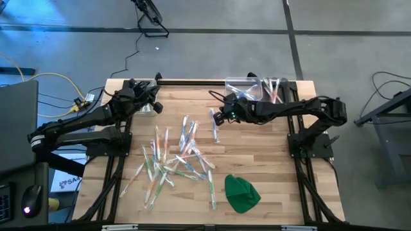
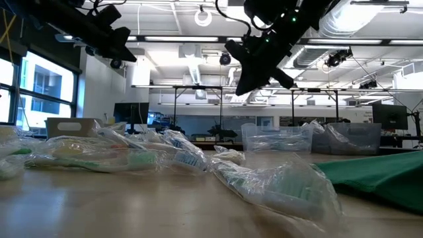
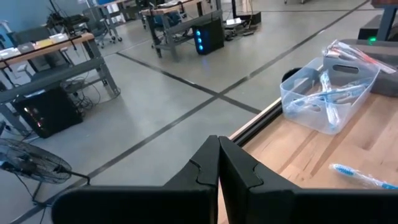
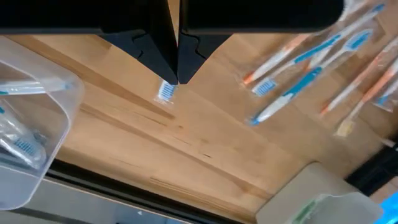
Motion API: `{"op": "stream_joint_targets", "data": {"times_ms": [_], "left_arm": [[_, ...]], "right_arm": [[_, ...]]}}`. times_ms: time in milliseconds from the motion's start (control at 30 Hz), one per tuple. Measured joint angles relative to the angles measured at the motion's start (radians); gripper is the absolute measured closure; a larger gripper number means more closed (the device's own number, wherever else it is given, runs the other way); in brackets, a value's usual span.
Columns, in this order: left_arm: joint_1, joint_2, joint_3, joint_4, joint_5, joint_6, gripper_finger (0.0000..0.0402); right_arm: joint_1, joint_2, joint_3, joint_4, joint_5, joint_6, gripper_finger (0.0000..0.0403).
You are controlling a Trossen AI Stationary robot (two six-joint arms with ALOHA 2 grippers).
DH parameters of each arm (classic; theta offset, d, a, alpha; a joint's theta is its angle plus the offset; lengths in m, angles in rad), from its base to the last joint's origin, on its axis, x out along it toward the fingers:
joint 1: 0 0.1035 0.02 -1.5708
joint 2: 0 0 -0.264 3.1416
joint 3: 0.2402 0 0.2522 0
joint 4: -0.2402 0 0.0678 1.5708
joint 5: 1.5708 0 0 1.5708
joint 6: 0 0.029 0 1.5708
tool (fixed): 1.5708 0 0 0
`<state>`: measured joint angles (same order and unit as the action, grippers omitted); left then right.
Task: Pick & Place Toothbrushes
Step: Put the blue toothbrush into the transparent bin
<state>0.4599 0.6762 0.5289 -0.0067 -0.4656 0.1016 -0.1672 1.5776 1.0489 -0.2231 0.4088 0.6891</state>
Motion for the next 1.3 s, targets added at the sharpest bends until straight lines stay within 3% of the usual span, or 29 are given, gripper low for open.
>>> {"op": "stream_joint_targets", "data": {"times_ms": [367, 800, 1100, 1300], "left_arm": [[-0.002, 0.000, 0.000, -0.005, 0.069, -0.002, 0.0402], [-0.002, 0.000, 0.000, -0.107, 0.076, 0.038, 0.0402], [-0.002, 0.000, 0.000, -0.117, 0.076, 0.051, 0.0402], [-0.002, 0.000, 0.000, -0.117, 0.077, 0.051, 0.0402]], "right_arm": [[0.000, 0.000, 0.001, -0.026, -0.042, -0.001, 0.0401], [0.026, 0.000, 0.000, -0.023, -0.045, 0.098, 0.0401], [0.076, 0.000, 0.000, 0.133, -0.052, 0.097, 0.0401], [0.083, 0.000, 0.000, 0.091, -0.043, 0.122, 0.0401]]}}
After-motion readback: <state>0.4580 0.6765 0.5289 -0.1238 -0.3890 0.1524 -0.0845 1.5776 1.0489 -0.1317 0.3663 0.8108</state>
